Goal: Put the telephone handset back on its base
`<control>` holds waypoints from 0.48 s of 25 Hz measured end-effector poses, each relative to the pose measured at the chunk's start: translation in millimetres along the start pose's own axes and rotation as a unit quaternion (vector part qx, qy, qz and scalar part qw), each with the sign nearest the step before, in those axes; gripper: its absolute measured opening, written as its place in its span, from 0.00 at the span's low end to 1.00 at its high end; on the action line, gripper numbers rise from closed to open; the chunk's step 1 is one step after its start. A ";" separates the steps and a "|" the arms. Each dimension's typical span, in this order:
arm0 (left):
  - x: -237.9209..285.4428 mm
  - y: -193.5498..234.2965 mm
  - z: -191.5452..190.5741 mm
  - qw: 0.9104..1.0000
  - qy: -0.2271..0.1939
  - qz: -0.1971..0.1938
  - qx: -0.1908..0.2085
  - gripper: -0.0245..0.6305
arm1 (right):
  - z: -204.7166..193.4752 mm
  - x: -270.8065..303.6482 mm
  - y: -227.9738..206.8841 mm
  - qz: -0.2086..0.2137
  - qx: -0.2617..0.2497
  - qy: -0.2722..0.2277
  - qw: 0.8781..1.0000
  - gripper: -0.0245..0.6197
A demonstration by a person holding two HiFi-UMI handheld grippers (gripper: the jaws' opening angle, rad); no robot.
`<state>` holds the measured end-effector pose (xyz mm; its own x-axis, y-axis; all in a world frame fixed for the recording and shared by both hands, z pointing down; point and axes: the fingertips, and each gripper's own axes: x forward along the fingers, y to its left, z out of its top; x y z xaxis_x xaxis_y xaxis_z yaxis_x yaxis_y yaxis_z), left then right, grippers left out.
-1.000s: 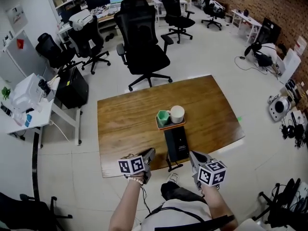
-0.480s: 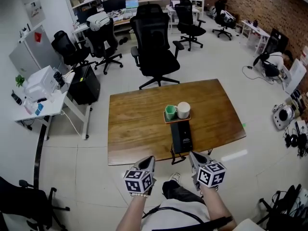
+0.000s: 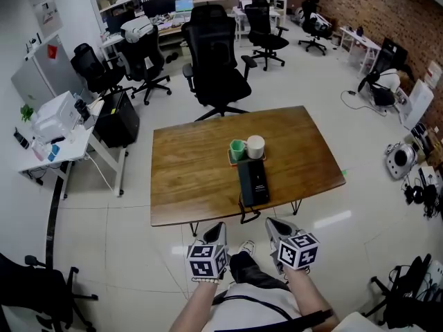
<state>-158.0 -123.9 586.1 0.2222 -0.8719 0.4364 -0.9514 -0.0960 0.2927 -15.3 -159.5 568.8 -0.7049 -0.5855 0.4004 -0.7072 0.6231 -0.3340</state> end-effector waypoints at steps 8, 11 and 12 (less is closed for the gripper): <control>-5.1 -18.8 -8.2 1.000 0.003 -0.014 0.006 0.04 | -2.9 -21.9 0.0 -0.011 -0.005 -0.010 1.000 0.05; -5.2 -25.1 -7.6 1.000 0.001 -0.021 0.006 0.04 | -3.6 -26.5 -0.8 -0.014 -0.007 -0.011 1.000 0.05; -5.7 -26.5 -7.4 1.000 0.000 -0.023 0.006 0.04 | -4.0 -27.8 -0.3 -0.015 -0.007 -0.011 1.000 0.05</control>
<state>-132.5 -112.8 582.1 0.2661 -0.8660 0.4233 -0.9425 -0.1416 0.3028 4.7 -141.3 561.1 -0.6847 -0.6145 0.3918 -0.7271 0.6124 -0.3103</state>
